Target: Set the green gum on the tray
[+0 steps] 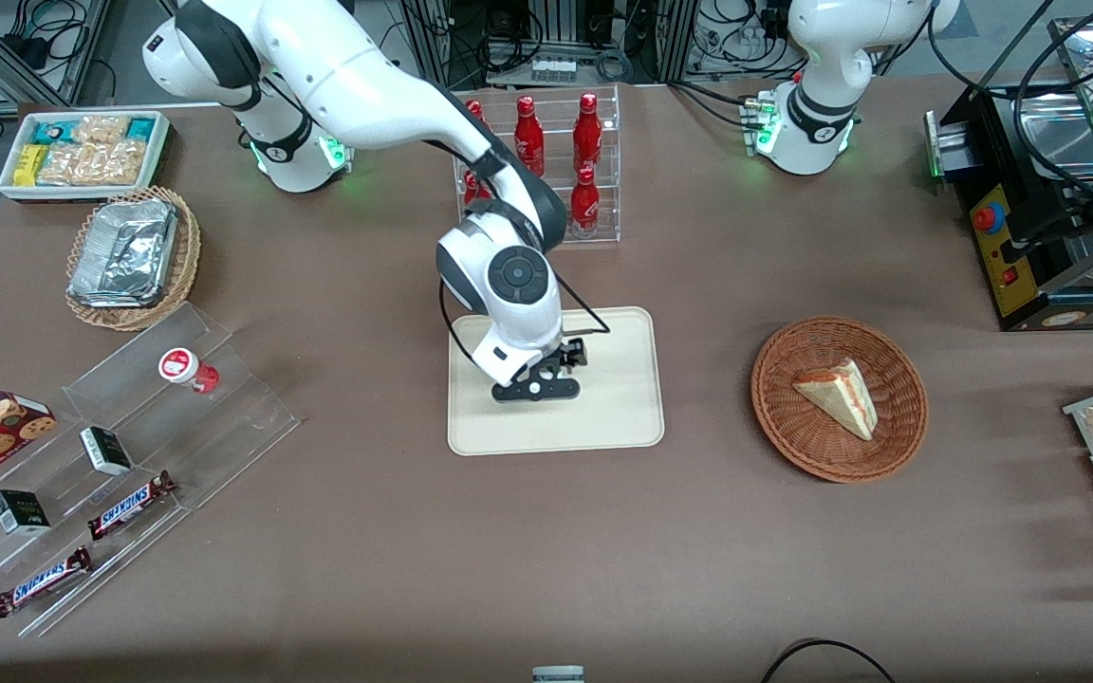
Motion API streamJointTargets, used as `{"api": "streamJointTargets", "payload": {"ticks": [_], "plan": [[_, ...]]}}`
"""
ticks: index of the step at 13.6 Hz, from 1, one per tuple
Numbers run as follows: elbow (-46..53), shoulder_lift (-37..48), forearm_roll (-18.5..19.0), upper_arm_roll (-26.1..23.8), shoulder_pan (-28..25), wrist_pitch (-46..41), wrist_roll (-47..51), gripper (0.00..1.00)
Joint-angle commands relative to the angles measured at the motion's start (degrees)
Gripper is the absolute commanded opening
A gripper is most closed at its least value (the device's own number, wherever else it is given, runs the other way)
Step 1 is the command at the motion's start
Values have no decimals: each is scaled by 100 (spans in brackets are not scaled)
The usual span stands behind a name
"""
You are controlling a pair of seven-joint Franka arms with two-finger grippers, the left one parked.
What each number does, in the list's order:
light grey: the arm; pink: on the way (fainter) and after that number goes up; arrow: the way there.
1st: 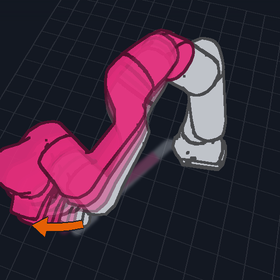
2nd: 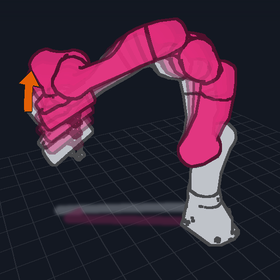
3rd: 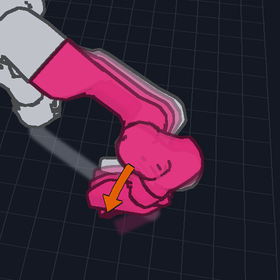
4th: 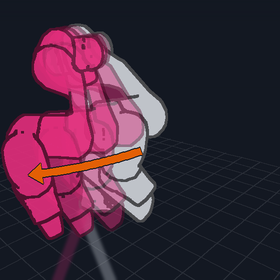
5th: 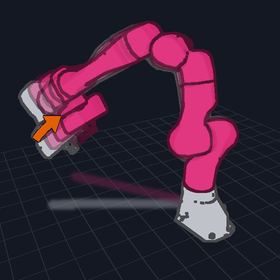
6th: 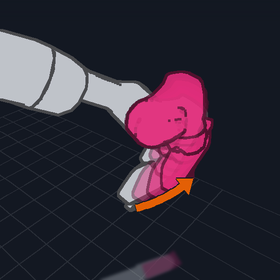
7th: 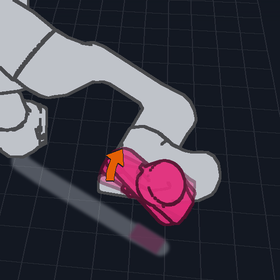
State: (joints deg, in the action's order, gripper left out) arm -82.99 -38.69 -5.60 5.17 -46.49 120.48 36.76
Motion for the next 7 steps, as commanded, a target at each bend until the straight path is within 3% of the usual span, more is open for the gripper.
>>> {"api": "streamJointTargets", "payload": {"ticks": [1,7], "plan": [[11,474,24,19,244,-813,-719,100],[11,1213,-46,11,1000,-2045,-1758,100]]}}
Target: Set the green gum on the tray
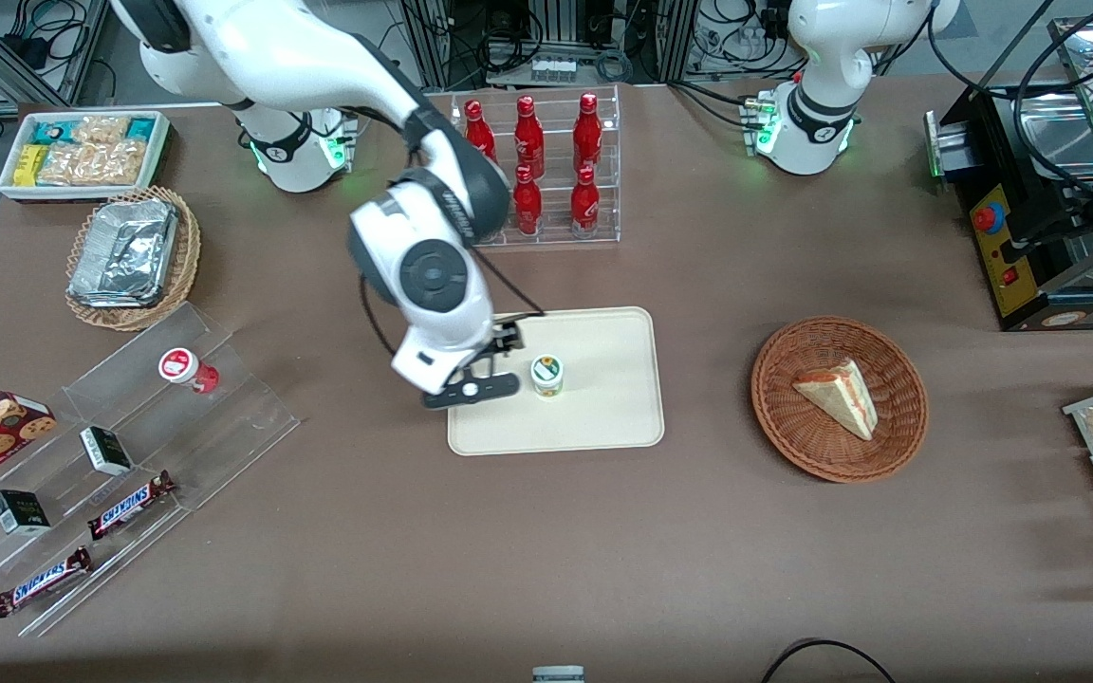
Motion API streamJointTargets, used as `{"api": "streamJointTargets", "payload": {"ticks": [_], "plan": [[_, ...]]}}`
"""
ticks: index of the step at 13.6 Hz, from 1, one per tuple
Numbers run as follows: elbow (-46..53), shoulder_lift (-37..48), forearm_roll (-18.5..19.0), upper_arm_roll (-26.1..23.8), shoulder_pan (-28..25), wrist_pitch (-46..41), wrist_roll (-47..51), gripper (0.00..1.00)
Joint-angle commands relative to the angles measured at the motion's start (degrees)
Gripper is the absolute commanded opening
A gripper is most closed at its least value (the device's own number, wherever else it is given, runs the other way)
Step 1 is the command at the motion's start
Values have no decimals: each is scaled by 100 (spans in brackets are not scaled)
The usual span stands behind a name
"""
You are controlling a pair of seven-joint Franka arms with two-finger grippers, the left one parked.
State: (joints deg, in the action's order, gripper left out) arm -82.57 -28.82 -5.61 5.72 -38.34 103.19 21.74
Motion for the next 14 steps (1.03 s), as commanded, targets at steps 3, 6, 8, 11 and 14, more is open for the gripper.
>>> {"api": "streamJointTargets", "payload": {"ticks": [3,6,8,11,14], "plan": [[-31,499,-45,-45,651,-772,-801,100],[-40,719,-45,-36,1169,-1151,-1093,100],[-311,1043,7,-18,1407,-1178,-1093,100],[-654,1483,25,-27,2197,-1126,-1093,100],[-970,1878,42,-27,2733,-1038,-1102,100]]}}
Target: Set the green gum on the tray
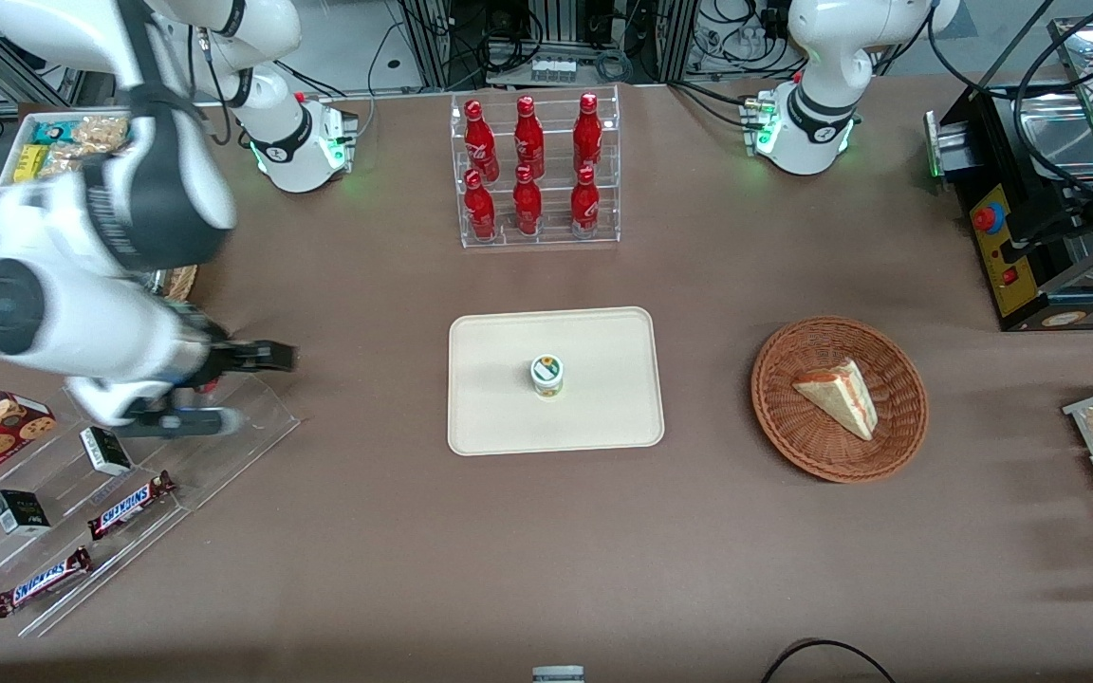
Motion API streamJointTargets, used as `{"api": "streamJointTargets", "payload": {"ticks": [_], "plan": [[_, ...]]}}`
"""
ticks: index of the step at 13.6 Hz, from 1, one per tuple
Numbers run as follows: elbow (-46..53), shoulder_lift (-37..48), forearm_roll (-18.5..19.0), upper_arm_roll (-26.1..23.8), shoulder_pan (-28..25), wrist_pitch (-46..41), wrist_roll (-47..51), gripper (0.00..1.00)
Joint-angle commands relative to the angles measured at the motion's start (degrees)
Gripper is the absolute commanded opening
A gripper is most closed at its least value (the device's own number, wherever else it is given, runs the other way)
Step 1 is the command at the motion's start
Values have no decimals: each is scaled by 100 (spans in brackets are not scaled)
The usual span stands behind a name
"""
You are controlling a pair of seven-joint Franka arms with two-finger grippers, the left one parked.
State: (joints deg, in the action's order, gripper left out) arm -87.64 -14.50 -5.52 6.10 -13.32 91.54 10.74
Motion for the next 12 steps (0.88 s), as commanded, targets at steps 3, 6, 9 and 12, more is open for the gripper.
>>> {"api": "streamJointTargets", "payload": {"ticks": [3,6,9,12], "plan": [[-772,956,121,-65,549,137,-377,100],[-974,1343,121,-65,927,-47,-529,100],[-966,1607,348,-65,1059,-452,-546,100],[-966,1731,473,-91,1209,-628,-538,100]]}}
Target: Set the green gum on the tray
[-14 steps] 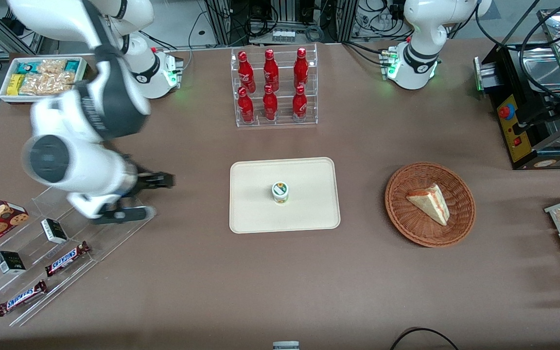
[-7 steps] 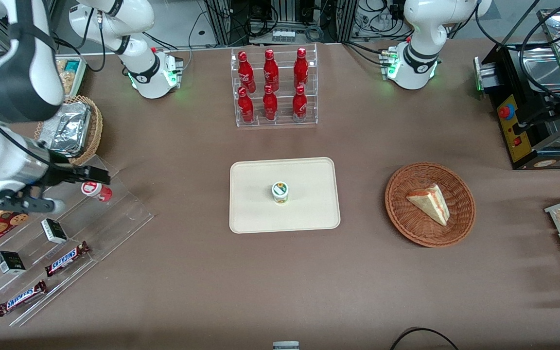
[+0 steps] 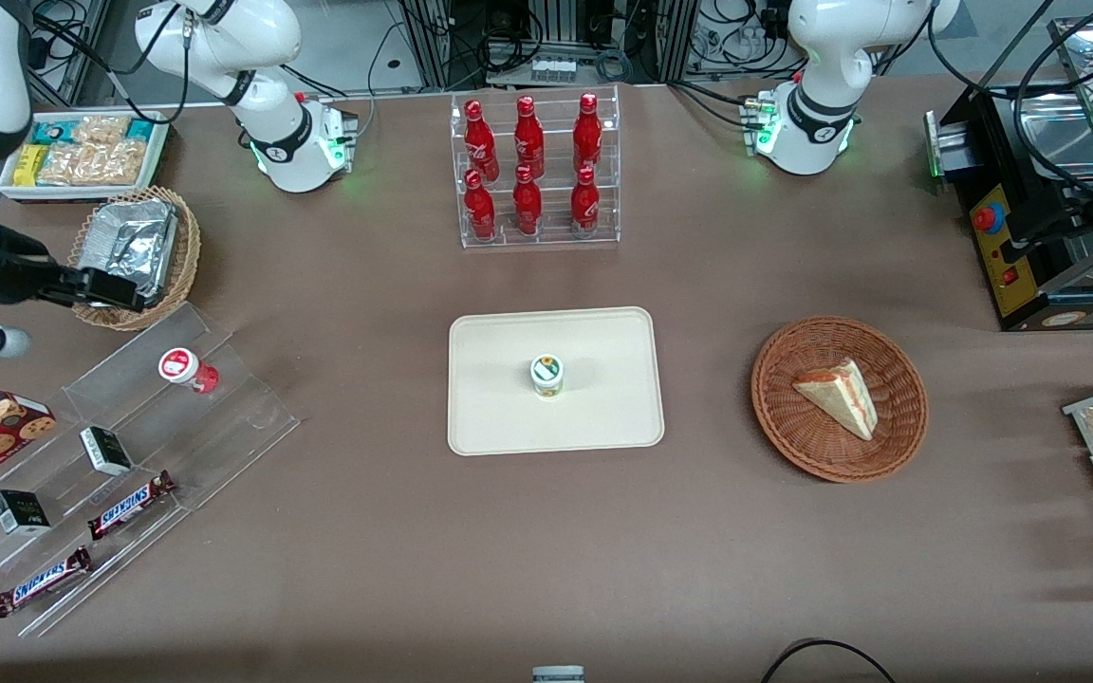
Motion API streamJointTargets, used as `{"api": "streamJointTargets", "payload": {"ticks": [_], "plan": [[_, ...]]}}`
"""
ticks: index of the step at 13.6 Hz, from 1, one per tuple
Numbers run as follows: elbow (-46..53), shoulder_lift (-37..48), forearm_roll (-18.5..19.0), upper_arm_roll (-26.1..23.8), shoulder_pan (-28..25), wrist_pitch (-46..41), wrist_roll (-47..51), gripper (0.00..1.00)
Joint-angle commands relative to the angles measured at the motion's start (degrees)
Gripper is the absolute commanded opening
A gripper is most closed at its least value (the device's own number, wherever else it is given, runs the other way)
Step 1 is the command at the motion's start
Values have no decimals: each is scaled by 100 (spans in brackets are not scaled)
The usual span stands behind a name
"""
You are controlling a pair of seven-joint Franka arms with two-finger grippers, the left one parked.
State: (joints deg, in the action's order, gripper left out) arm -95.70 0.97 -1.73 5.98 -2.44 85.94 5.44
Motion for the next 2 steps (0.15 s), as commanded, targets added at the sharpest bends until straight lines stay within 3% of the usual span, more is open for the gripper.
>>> {"api": "streamJointTargets", "payload": {"ticks": [1,2], "plan": [[-160,184,102,-97,121,-60,0,100],[-160,167,128,-123,130,-7,9,100]]}}
